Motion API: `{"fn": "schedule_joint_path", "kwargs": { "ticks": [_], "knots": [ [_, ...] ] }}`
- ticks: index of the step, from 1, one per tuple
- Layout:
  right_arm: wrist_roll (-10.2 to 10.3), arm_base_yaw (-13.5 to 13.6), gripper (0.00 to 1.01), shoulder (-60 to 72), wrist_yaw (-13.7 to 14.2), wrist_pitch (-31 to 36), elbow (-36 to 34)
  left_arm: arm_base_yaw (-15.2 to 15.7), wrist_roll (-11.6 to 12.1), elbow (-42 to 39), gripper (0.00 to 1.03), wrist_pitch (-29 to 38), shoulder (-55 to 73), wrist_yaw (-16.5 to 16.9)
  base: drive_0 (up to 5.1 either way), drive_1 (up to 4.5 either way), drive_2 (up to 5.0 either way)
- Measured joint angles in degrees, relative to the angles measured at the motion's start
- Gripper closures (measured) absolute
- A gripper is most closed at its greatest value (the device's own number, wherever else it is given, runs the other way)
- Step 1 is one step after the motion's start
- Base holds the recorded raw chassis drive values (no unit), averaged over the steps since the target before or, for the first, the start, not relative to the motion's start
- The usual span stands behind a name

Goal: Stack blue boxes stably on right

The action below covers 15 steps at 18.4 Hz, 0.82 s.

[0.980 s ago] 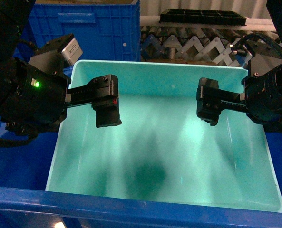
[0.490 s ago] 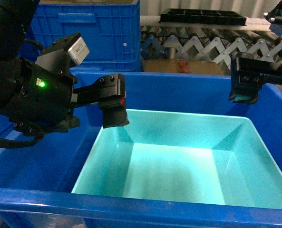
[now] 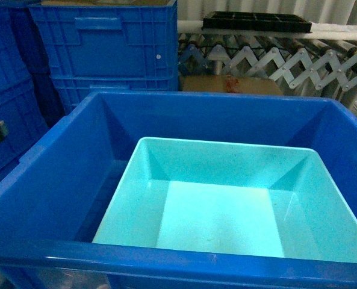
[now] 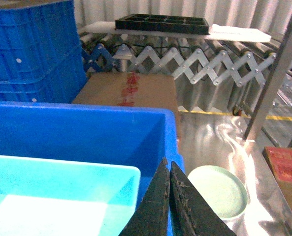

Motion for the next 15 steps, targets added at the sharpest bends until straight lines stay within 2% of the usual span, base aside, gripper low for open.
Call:
{"fn": "schedule_joint_path", "kwargs": {
  "ticks": [1, 3, 4, 5, 7, 8, 10, 12, 15],
  "knots": [
    [0.07, -0.83, 0.99, -2.75, -0.28, -0.2, -2.4, 1.36, 0.09, -2.71, 1.01, -0.07, -0.63, 0.87, 0.0, 0.0, 0.0],
    [0.07, -1.86, 0.99, -10.03, -2.16, -1.84, -6.64, 3.54, 0.07, -6.43, 1.01, -3.1, -8.96, 3.17, 0.0, 0.0, 0.0],
    [0.07, -3.39, 0.99, -12.94, -3.56, -3.63, -8.7, 4.57, 0.07, -7.98, 1.01, -5.81, -13.0, 4.2, 0.0, 0.0, 0.0],
    [0.07, -6.01, 0.99, -15.76, -5.73, -5.05, -10.16, 5.27, 0.07, -9.49, 1.01, -8.24, -16.09, 4.9, 0.0, 0.0, 0.0],
    [0.09, -6.67, 0.99, -15.69, -5.68, -0.77, -11.8, 5.79, 0.07, -10.32, 1.01, -9.97, -18.45, 5.31, 0.0, 0.0, 0.0],
    [0.07, -6.58, 0.99, -15.89, -5.73, -0.74, -12.17, 5.99, 0.07, -10.54, 1.01, -10.62, -19.41, 5.44, 0.0, 0.0, 0.0],
    [0.04, -6.54, 0.99, -16.63, -6.05, -2.21, -12.68, 6.21, 0.07, -10.86, 1.01, -11.54, -20.92, 5.81, 0.0, 0.0, 0.0],
    [0.07, -6.36, 0.99, -18.21, -6.27, -4.28, -13.92, 8.15, 0.09, -11.23, 1.01, -13.46, -23.61, 8.85, 0.0, 0.0, 0.0],
    [0.07, -6.23, 0.99, -20.28, -6.25, -6.08, -14.84, 10.43, 0.13, -11.72, 1.01, -15.21, -26.05, 10.05, 0.0, 0.0, 0.0]
  ]
}}
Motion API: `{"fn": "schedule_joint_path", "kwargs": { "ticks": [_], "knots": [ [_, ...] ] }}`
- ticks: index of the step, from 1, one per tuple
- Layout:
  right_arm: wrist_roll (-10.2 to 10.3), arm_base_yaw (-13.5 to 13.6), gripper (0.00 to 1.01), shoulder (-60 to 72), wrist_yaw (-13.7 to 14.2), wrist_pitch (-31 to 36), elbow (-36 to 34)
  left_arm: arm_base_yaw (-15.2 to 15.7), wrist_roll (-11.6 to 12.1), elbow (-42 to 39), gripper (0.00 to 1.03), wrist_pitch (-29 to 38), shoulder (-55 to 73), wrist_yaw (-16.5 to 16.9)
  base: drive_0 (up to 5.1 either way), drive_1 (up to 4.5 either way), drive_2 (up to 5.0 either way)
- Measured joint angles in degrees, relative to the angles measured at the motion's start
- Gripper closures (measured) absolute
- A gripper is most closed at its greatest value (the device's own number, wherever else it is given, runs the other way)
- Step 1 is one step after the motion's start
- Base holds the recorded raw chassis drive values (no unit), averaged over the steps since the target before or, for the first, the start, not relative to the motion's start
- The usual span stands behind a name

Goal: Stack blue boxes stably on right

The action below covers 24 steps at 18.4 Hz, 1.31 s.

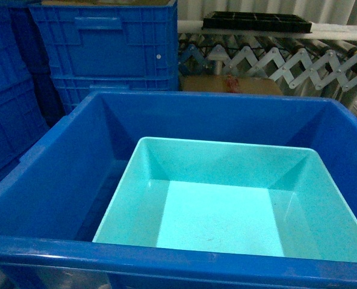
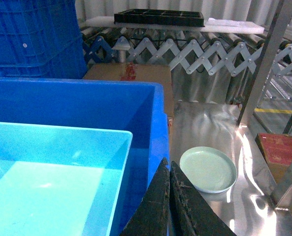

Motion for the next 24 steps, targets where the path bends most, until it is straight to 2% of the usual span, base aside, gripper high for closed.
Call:
{"fn": "schedule_joint_path", "kwargs": {
  "ticks": [4, 5, 17, 19, 24],
  "knots": [
    [0.0, 0.0, 0.99, -4.72, 0.02, -2.8, -0.37, 0.7, -0.02, -0.72, 1.01, -3.52, -4.13, -0.17, 0.0, 0.0, 0.0],
    [0.0, 0.0, 0.99, -8.13, 0.0, -5.35, -0.48, 0.31, 0.02, -1.27, 1.01, -6.21, -7.34, 0.61, 0.0, 0.0, 0.0],
    [0.0, 0.0, 0.99, -39.12, 0.0, -34.27, -1.66, 0.28, 0.04, -1.66, 1.01, -33.97, -37.16, 0.57, 0.0, 0.0, 0.0],
    [0.0, 0.0, 0.99, -42.12, 0.0, -37.27, -1.66, 0.28, 0.04, -1.66, 1.01, -36.79, -40.06, 0.57, 0.0, 0.0, 0.0],
    [0.0, 0.0, 0.99, -43.25, 0.0, -38.49, -1.66, 0.28, 0.04, -1.66, 1.01, -37.88, -41.11, 0.57, 0.0, 0.0, 0.0]
  ]
}}
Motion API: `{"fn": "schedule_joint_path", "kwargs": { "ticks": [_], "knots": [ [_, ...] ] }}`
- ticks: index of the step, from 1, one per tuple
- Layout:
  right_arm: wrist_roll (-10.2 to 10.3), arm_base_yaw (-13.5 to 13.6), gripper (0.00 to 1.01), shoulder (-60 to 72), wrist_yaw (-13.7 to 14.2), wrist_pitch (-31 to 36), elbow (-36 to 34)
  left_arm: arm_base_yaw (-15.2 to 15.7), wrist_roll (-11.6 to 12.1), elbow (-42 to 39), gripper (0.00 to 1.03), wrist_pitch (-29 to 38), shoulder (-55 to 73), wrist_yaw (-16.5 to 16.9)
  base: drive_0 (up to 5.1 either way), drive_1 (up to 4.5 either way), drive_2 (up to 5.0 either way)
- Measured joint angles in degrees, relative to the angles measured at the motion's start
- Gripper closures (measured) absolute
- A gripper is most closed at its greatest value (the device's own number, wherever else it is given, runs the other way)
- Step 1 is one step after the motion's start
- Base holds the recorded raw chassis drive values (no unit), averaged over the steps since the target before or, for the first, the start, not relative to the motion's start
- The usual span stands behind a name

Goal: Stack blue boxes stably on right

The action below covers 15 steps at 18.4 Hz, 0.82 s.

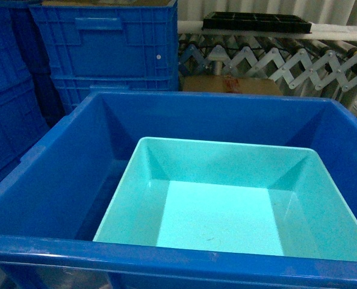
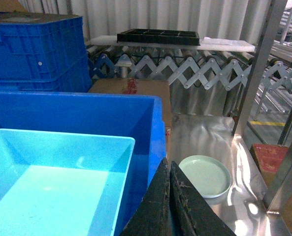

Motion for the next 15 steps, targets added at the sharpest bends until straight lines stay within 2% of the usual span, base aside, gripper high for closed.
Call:
{"fn": "schedule_joint_path", "kwargs": {
  "ticks": [3, 4, 5, 6, 7, 8, 10, 12, 13, 14, 15],
  "knots": [
    [0.0, 0.0, 0.99, -0.94, 0.0, -0.85, 0.0, 0.0, 0.0, 0.0, 1.01, -0.74, -0.79, 0.0, 0.0, 0.0, 0.0],
    [0.0, 0.0, 0.99, -1.68, 0.02, -1.68, 0.0, 0.0, 0.0, 0.02, 1.01, -3.43, -2.69, -0.02, 0.0, 0.0, 0.0],
    [0.0, 0.0, 0.99, -4.81, 0.04, -6.1, 0.07, 0.0, 0.04, 0.02, 1.01, -11.76, -8.74, 0.13, 0.0, 0.0, 0.0],
    [0.0, 0.0, 0.99, -10.45, 0.0, -12.31, 0.04, 0.0, 0.04, 0.13, 1.01, -10.01, -10.4, 0.0, 0.0, 0.0, 0.0],
    [-0.02, 0.0, 0.99, -11.5, -0.15, -10.71, 0.15, 0.11, 0.04, 0.0, 1.01, -11.5, -10.45, -0.02, 0.0, 0.0, 0.0],
    [-0.07, -0.02, 0.93, -11.45, -0.07, -12.55, 0.02, 0.11, 0.07, 0.02, 1.01, -11.52, -10.43, -0.11, 0.0, 0.0, 0.0],
    [-0.04, 0.0, 0.69, -11.45, -0.09, -11.89, 0.02, 0.11, 0.07, 0.02, 0.79, -11.34, -10.45, -0.02, 0.0, 0.0, 0.0],
    [-0.04, 0.0, 0.2, -11.45, -0.09, -11.93, 0.02, 0.11, 0.07, 0.02, 0.31, -11.3, -10.45, -0.02, 0.0, 0.0, 0.0],
    [-0.04, 0.0, 0.05, -11.45, -0.09, -11.93, 0.02, 0.11, 0.07, 0.02, 0.17, -11.3, -10.45, -0.02, 0.0, 0.0, 0.0],
    [0.0, 0.0, 0.01, -11.45, -0.09, -11.93, 0.02, 0.11, 0.07, 0.02, 0.11, -11.3, -10.45, -0.02, 0.0, 0.0, 0.0],
    [-0.02, 0.0, 0.03, -11.45, -0.09, -11.93, 0.02, 0.11, 0.07, 0.02, 0.04, -11.3, -10.45, -0.02, 0.0, 0.0, 0.0]
  ]
}}
